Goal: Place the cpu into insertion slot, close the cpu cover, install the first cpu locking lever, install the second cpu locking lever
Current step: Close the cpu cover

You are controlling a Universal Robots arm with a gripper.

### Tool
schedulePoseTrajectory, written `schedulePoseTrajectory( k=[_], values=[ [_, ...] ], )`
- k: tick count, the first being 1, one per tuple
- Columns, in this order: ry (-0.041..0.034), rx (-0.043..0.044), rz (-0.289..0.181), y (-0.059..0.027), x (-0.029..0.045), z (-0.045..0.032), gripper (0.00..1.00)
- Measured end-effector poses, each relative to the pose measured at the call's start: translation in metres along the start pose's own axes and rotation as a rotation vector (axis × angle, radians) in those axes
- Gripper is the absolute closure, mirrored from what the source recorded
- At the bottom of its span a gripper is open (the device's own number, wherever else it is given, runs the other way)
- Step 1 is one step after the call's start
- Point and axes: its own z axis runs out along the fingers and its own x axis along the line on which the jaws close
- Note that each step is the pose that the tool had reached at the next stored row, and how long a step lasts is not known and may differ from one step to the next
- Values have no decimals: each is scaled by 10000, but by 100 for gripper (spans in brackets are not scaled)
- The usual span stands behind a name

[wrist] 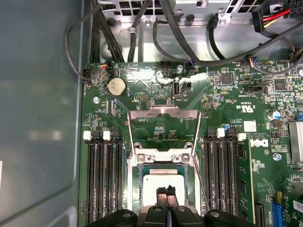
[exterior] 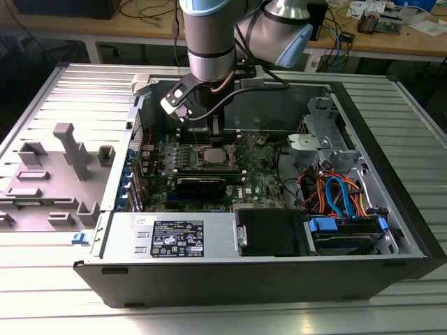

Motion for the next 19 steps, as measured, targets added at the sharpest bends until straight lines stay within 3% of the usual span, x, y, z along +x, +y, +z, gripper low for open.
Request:
schedulePoseTrajectory(
  k=[19],
  values=[
    [-6, -1, 0, 6, 2, -67, 89]
  ],
)
